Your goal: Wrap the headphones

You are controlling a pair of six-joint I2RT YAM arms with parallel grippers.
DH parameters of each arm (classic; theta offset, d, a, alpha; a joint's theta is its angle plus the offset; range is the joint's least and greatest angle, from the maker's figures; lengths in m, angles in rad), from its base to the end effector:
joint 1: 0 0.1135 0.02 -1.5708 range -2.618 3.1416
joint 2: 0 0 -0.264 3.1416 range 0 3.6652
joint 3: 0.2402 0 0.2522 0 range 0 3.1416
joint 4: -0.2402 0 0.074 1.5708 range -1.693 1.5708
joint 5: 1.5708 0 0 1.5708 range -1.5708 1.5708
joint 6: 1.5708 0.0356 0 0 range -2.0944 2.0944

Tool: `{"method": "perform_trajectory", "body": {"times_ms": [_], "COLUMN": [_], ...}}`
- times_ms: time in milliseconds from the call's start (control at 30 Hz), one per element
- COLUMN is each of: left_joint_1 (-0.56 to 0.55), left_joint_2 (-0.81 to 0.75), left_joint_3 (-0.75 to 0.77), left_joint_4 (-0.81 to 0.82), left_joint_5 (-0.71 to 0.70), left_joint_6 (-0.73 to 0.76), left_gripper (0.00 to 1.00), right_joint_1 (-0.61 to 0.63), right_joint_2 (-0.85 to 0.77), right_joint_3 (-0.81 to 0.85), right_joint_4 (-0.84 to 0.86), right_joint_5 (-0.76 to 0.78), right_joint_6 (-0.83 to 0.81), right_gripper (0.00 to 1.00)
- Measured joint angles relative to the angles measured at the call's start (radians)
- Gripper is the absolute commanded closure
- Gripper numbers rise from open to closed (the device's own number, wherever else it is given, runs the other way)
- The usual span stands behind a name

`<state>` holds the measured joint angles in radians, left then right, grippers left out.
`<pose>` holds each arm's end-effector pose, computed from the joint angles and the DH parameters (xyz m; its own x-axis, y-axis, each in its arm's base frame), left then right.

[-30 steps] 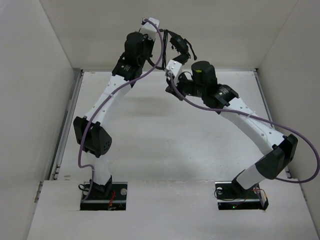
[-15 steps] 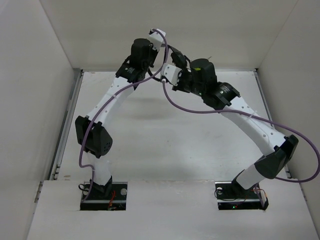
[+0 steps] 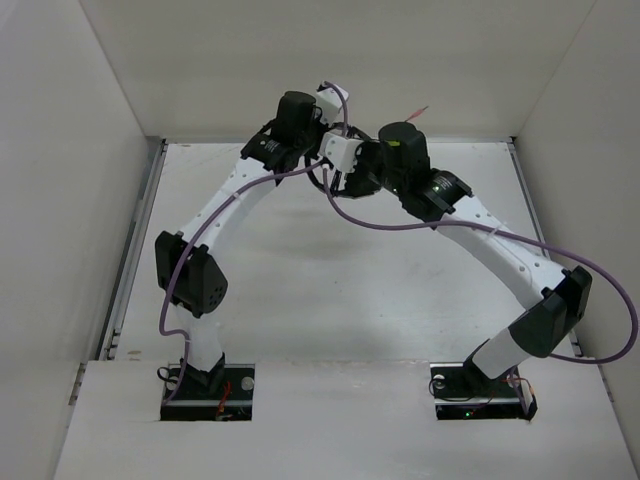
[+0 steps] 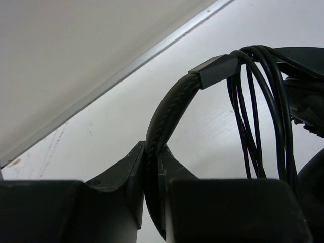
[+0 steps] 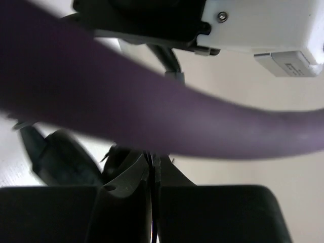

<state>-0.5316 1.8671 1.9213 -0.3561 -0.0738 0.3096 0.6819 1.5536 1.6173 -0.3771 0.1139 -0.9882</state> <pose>0.3832 -0.2223 0.4066 -0.1086 0.4163 -0.9027 0.5018 0.8068 0.3118 0.2822 0.2238 0.4192 0.3211 -0.8079 -0.4941 -0.4982 0.2996 -0.8136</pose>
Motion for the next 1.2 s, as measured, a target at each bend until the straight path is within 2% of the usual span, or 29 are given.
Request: {"method": "perform_trajectory", "body": {"times_ms": [233,433,800,1200], "left_joint_1": [-0.01,-0.01,-0.005,0.013], "left_joint_2": [-0.011,-0.022,-0.045,-0.114], "left_joint_3": [-0.026,-0.031,-0.031,-0.028], "left_joint_4": [-0.049,-0.088,-0.134,-0.194], "left_joint_5": [0.094,0.167,0.273,0.37], "left_joint_6": [-0.041,-0.082,-0.137,-0.152], "left_gripper": [0.99,0.99,0.99,0.99], "right_joint_1": [-0.054,-0.09,-0.131,-0.24], "right_joint_2": [0.0,0.0,0.0,0.008], "right_joint_3": [-0.093,-0.127,-0.129,-0.162], "right_joint_4": [0.11,0.179,0.209,0.198], "right_joint_5": [-0.008,-0.037,-0.111,-0.134], "right_joint_6": [-0.021,-0.027,-0.003,0.034], "right_gripper": [0.96,0.9,0.78,0.64]}}
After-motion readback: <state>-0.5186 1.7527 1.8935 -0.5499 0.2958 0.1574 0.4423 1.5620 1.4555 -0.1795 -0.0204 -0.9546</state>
